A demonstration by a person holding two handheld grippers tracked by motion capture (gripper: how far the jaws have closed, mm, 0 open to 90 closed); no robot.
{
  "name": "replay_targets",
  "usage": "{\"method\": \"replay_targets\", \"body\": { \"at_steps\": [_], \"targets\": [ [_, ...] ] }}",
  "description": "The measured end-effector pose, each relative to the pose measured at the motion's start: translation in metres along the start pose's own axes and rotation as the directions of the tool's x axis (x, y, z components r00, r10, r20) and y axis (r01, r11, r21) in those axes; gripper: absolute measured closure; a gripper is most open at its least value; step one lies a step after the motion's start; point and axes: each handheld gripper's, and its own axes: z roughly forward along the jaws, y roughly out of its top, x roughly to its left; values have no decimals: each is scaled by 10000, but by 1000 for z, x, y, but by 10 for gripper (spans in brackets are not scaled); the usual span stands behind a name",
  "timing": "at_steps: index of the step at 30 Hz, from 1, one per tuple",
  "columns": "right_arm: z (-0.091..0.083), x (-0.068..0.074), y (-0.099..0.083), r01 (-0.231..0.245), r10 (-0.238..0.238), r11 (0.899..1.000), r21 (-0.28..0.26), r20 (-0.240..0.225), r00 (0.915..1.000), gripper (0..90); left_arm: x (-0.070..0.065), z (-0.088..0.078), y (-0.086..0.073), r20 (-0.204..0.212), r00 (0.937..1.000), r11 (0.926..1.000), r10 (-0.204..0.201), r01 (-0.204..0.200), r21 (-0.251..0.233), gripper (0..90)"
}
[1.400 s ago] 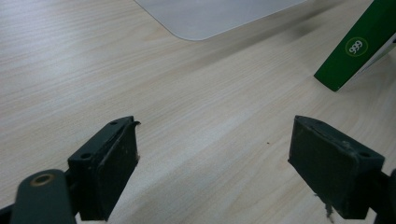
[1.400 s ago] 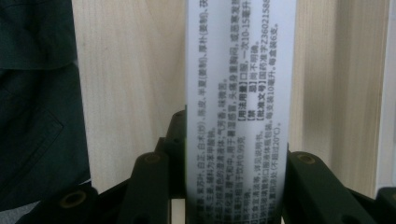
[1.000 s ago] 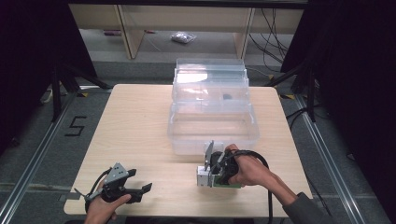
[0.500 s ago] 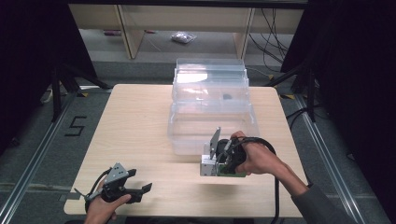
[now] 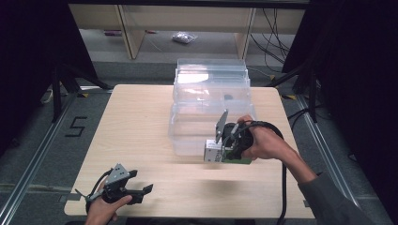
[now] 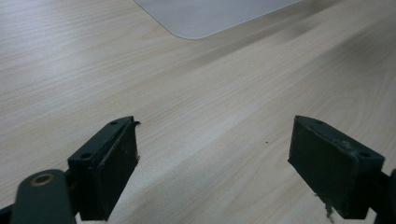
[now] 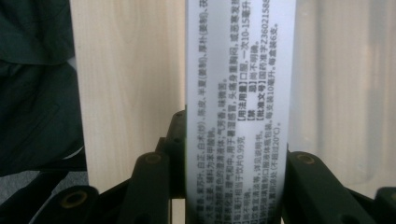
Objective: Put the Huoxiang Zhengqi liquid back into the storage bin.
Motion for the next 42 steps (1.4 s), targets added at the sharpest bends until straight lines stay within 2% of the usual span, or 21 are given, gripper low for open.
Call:
{"method": "replay_targets", "body": {
  "at_steps": [2, 3, 4, 5, 7, 8, 16, 18, 21, 22, 25, 26, 27, 29, 31, 32, 35, 36, 37, 39, 42],
  "targets": [
    [-9, -8, -3, -417, 416, 9991, 48, 127, 9991, 653, 0, 0, 0, -3, 10000, 10000, -14, 14, -7, 149],
    [-9, -8, -3, -417, 416, 9991, 48, 127, 9991, 653, 0, 0, 0, -3, 10000, 10000, -14, 14, -7, 149],
    [-12, -17, -4, 16, -13, 9999, -115, 190, 9998, 654, 1, 0, 0, -16, 10000, 10000, -2, 2, 26, 149],
    [-12, -17, -4, 16, -13, 9999, -115, 190, 9998, 654, 1, 0, 0, -16, 10000, 10000, -2, 2, 26, 150],
    [-18, -22, -4, -580, 579, 9983, 36, 274, 9979, 654, 0, 0, 0, -9, 10000, 10000, -29, 29, 4, 149],
    [-19, -27, -4, -423, 421, 9991, 68, 284, 9987, 653, 0, 0, 0, -11, 10000, 10000, -20, 20, 7, 149],
    [-18, -49, -3, -515, 507, 9985, 199, 377, 9980, 653, 0, 0, 0, 5, 10000, 10000, -39, 39, 6, 150],
    [-16, -57, -4, -383, 375, 9990, 214, 396, 9985, 653, 0, 0, 0, 10, 10000, 10000, -42, 42, -2, 149],
    [-14, -66, -7, -546, 536, 9982, 236, 386, 9978, 653, 0, 0, 0, 14, 10000, 10000, -31, 31, 14, 149],
    [-12, -73, -9, -448, 436, 9986, 282, 398, 9983, 653, 1, 0, 0, 60, 10000, 10000, -25, 26, -6, 149],
    [-8, -80, -11, -301, 297, 9995, 93, 389, 9988, 653, 1, 1, -1, 81, 9999, 10000, -92, 92, 9, 149],
    [-5, -85, -13, -558, 551, 9982, 212, 322, 9980, 653, 1, 1, -1, 85, 9999, 10000, -79, 79, 22, 149],
    [-3, -87, -14, -591, 585, 9981, 198, 329, 9977, 653, 1, 1, -1, 85, 9999, 10000, -79, 79, 22, 149],
    [0, -93, -14, -389, 378, 9987, 316, 330, 9987, 653, 1, 1, -1, 86, 10000, 10000, -35, 35, 67, 150],
    [6, -98, -16, -512, 508, 9985, 172, 246, 9984, 653, 1, 1, -1, 86, 9999, 10000, -95, 95, 28, 149],
    [8, -100, -17, -802, 794, 9964, 260, 292, 9964, 653, 1, 1, -1, 87, 9999, 10000, -96, 95, 21, 149],
    [16, -108, -18, -573, 568, 9981, 233, 211, 9982, 653, 1, 1, -1, 94, 9999, 10000, -97, 97, 16, 149],
    [18, -110, -18, -722, 715, 9969, 301, 240, 9972, 653, 1, 1, -1, 99, 9999, 9999, -98, 98, 21, 149],
    [19, -109, -18, -1102, 1095, 9927, 492, 180, 9938, 652, 1, 1, -1, 100, 9999, 10000, -96, 96, 26, 149],
    [24, -114, -17, -856, 854, 9952, 472, 63, 9963, 652, 1, 1, -1, 118, 9999, 10000, -93, 93, 9, 149],
    [31, -118, -17, -1066, 1066, 9923, 629, 31, 9943, 652, 1, 1, -1, 127, 9999, 10000, -88, 87, 11, 149]
  ]
}}
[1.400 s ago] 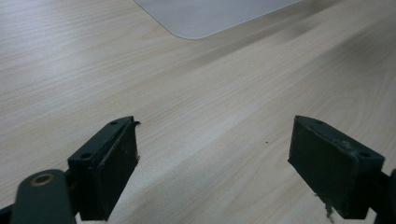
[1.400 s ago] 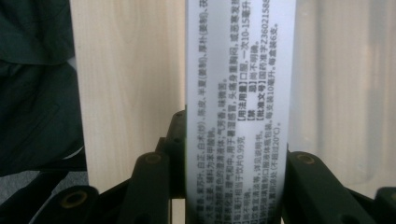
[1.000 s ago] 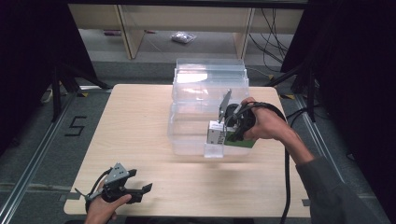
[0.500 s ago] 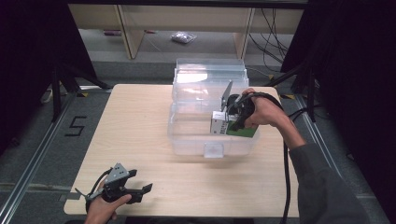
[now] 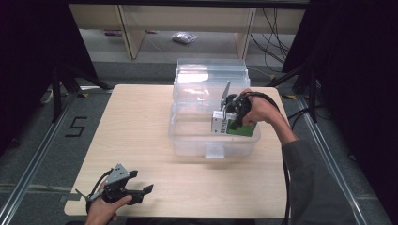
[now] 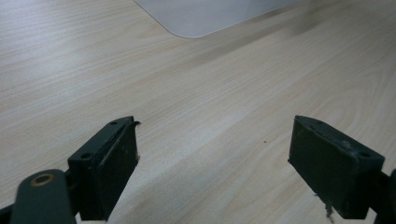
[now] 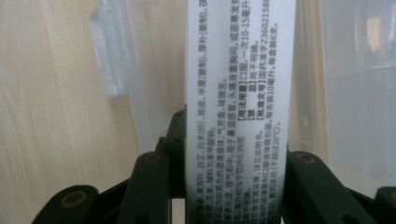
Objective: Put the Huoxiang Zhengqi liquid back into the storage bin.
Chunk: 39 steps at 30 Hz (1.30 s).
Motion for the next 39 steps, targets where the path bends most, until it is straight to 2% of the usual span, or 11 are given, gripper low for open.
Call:
{"method": "replay_targets", "body": {
  "at_steps": [12, 13, 14, 20, 21, 22, 27, 30, 35, 36, 39],
  "targets": [
    [22, -9, -9, -165, 171, 9997, 195, -317, 9994, 652, 0, 0, 0, 14, 10000, 10000, -3, 3, -26, 149],
    [24, -11, -11, -52, 50, 10000, -55, -309, 9995, 652, -1, 0, 0, 11, 10000, 10000, -7, 7, -24, 149],
    [26, -12, -13, -309, 311, 9995, 48, -333, 9990, 652, 0, 0, 0, 24, 10000, 10000, 37, -37, -38, 149],
    [33, -10, -16, -517, 526, 9984, 213, -449, 9976, 651, 0, 0, 0, -15, 10000, 10000, 65, -65, -21, 149],
    [36, -13, -17, -44, 46, 10000, 52, -423, 9991, 650, 0, 0, 0, -30, 10000, 10000, 49, -49, -19, 149],
    [36, -11, -17, -380, 387, 9992, 158, -456, 9982, 651, 0, 0, 0, -26, 10000, 10000, 58, -58, -13, 149],
    [41, -9, -19, -511, 517, 9986, 126, -531, 9972, 650, -1, -1, 1, -126, 9999, 9999, 82, -80, 99, 149],
    [48, -13, -21, 78, -87, 9999, -144, -601, 9982, 650, 0, 0, 0, -42, 9999, 9999, 146, -146, -56, 149],
    [53, -10, -22, -193, 175, 9996, -203, -829, 9964, 649, 0, 0, 0, -6, 10000, 10000, 14, -14, -9, 149],
    [54, -13, -22, 137, -147, 9998, -161, -635, 9979, 649, -1, 0, 0, 1, 10000, 10000, 20, -20, -17, 149],
    [56, -14, -22, 332, -342, 9993, -192, -581, 9977, 648, 0, 0, 0, -9, 10000, 10000, 3, -3, -18, 149]
  ]
}}
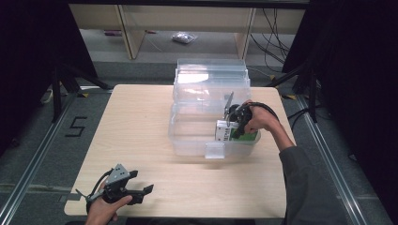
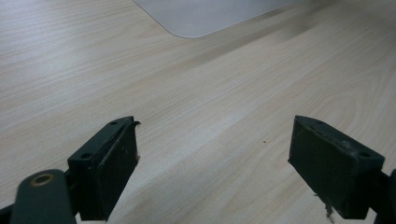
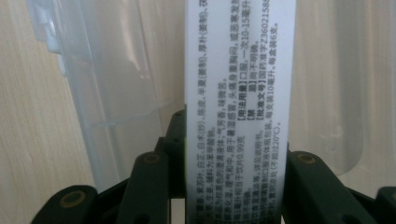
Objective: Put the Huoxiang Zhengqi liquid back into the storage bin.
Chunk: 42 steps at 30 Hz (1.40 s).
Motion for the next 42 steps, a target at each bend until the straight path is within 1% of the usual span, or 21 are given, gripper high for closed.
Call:
{"method": "replay_targets", "body": {
  "at_steps": [1, 7, 9, 11, 12, 13, 15, 18, 19, 22, 23, 26, 27, 31, 32, 33, 36, 39, 40, 41, 42],
  "targets": [
    [1, 2, 1, -83, 84, 9999, 106, -82, 9999, 648, 1, -1, 0, -24, 9999, 9998, 109, -109, 160, 149],
    [6, 0, 0, 180, -178, 9998, 122, -194, 9997, 646, 1, -1, 0, 0, 10000, 10000, 67, -67, 36, 149],
    [11, 4, -3, -280, 285, 9994, 183, -260, 9993, 645, 0, 0, 0, 0, 10000, 10000, 0, 0, 6, 149],
    [13, 4, -5, -310, 314, 9994, 168, -272, 9991, 643, 0, 0, 0, -8, 10000, 10000, 34, -34, 36, 149],
    [15, 2, -6, 71, -71, 10000, -12, -240, 9997, 641, 0, 0, 0, -8, 10000, 10000, 34, -34, 36, 149],
    [16, 1, -6, 126, -129, 9998, -126, -225, 9997, 640, 0, 0, 0, -59, 10000, 10000, 41, -41, 82, 149],
    [16, 3, -6, -24, 24, 10000, -7, -428, 9991, 633, 1, 0, 0, -67, 10000, 9999, 53, -52, 108, 149],
    [16, 3, -5, -29, 33, 9999, 119, -316, 9995, 621, 0, 0, 0, -80, 10000, 9999, 45, -44, 90, 149],
    [13, 6, -4, -411, 410, 9992, -5, -535, 9977, 595, 0, 0, 0, -81, 10000, 9999, 40, -39, 97, 149],
    [5, 6, -4, -497, 483, 9982, -327, -414, 9980, 575, 0, 0, 0, -78, 10000, 10000, 44, -44, 81, 149],
    [2, 5, -4, -349, 338, 9988, -355, -316, 9989, 561, 0, 0, 0, -68, 10000, 9999, 51, -51, 91, 149],
    [-17, 9, -6, -759, 756, 9959, -485, -89, 9971, 514, 0, 0, 0, -62, 9999, 9999, 79, -78, 129, 149],
    [-24, 13, -7, -1435, 1440, 9886, -459, 67, 9896, 507, 0, 0, 0, -64, 9999, 9999, 79, -79, 127, 149],
    [-41, 17, -10, -1839, 1867, 9767, -1102, 162, 9823, 470, 0, 1, -1, -41, 10000, 10000, 49, -49, 60, 149],
    [-44, 19, -10, -2022, 2064, 9722, -1183, 238, 9782, 455, 0, 1, -1, -39, 10000, 10000, 38, -38, -18, 149],
    [-49, 22, -11, -2465, 2521, 9589, -1407, 230, 9674, 451, 0, 1, -1, -41, 10000, 10000, 57, -57, -17, 149],
    [-53, 22, -12, -2212, 2300, 9595, -1743, 316, 9727, 445, 0, 1, 0, -72, 9999, 9999, 69, -69, 105, 149],
    [-57, 27, -14, -2321, 2476, 9476, -2196, 456, 9678, 422, 0, 1, 0, -77, 9999, 9999, 79, -78, 115, 149],
    [-57, 29, -14, -2477, 2632, 9447, -2149, 462, 9636, 416, 0, 1, 0, -77, 9999, 9999, 79, -78, 115, 149],
    [-58, 30, -14, -2557, 2763, 9369, -2385, 568, 9594, 417, 0, 0, 0, -82, 9999, 9999, 84, -83, 110, 149],
    [-58, 30, -14, -2557, 2763, 9369, -2385, 568, 9594, 417, 0, 0, 0, -82, 9999, 9999, 84, -83, 110, 149]
  ]
}}
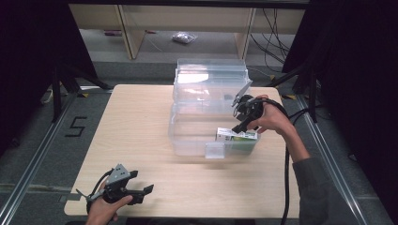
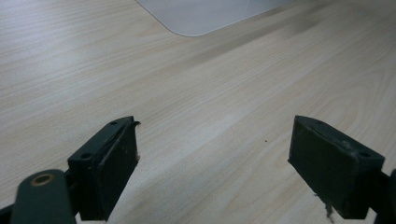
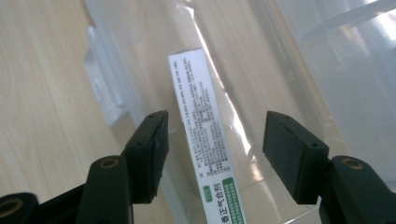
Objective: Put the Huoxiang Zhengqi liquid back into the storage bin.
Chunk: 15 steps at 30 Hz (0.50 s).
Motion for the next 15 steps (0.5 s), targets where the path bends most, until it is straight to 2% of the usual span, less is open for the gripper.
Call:
{"method": "replay_targets", "body": {
  "at_steps": [1, 5, 6, 8, 9, 11, 14, 15],
  "targets": [
    [-1, 2, -1, -191, 193, 9997, -178, 108, 9998, 417, 0, 0, 0, 3, 10000, 10000, 14, -14, -25, 149],
    [-5, 6, -2, -313, 323, 9987, -405, 237, 9992, 390, 0, 0, 0, -23, 10000, 10000, -26, 26, -15, 149],
    [-6, 8, -2, -552, 573, 9966, -607, 327, 9978, 372, 0, 0, 0, -17, 10000, 10000, -16, 16, -13, 149],
    [-8, 11, -4, -901, 923, 9922, -856, 216, 9955, 372, 0, 0, 0, -15, 10000, 10000, -1, 1, 2, 149],
    [-8, 11, -4, -839, 870, 9920, -942, 293, 9958, 369, 0, 0, 0, -16, 10000, 10000, 1, -1, 1, 149],
    [-10, 13, -5, -1016, 1054, 9900, -984, 346, 9938, 361, 0, 1, 0, -2, 10000, 9999, -22, 22, -142, 149],
    [-11, 14, -7, -1010, 1058, 9879, -1180, 353, 9938, 348, 0, 0, 0, -16, 10000, 10000, -20, 20, -12, 149],
    [-12, 15, -8, -1267, 1324, 9833, -1303, 361, 9905, 347, 0, 0, 0, -11, 10000, 10000, -13, 13, -2, 149]
  ]
}}
